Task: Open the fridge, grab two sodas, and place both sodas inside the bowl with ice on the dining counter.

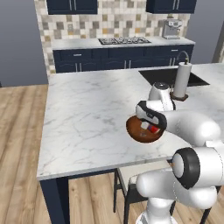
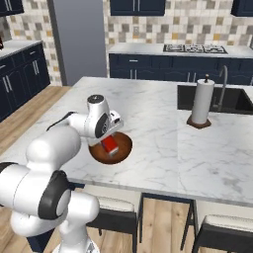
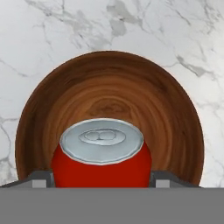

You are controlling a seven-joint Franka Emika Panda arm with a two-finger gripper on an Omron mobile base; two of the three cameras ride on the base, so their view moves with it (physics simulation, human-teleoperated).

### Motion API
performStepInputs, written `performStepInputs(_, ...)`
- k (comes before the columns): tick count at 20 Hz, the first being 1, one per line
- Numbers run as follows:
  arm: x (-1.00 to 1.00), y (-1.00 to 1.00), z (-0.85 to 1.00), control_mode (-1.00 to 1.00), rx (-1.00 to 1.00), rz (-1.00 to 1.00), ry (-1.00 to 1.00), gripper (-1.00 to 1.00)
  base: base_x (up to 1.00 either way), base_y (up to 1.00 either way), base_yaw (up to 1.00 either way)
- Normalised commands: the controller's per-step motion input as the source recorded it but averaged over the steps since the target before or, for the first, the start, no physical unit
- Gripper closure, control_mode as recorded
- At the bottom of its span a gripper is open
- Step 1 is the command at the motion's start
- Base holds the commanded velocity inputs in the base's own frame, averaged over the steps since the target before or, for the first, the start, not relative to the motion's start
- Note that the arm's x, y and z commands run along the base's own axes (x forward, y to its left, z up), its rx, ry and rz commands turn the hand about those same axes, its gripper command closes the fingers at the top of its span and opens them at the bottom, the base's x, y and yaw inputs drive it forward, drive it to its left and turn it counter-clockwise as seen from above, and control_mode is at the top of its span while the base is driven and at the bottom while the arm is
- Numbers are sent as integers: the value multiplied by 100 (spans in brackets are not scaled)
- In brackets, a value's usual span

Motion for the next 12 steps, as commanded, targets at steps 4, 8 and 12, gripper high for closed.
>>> performStepInputs(4,24,0,-33,-100,0,6,3,100,0,0,0)
performStepInputs(8,25,0,-27,-100,0,5,1,100,0,0,0)
performStepInputs(12,23,0,-24,-100,0,5,0,100,0,0,0)
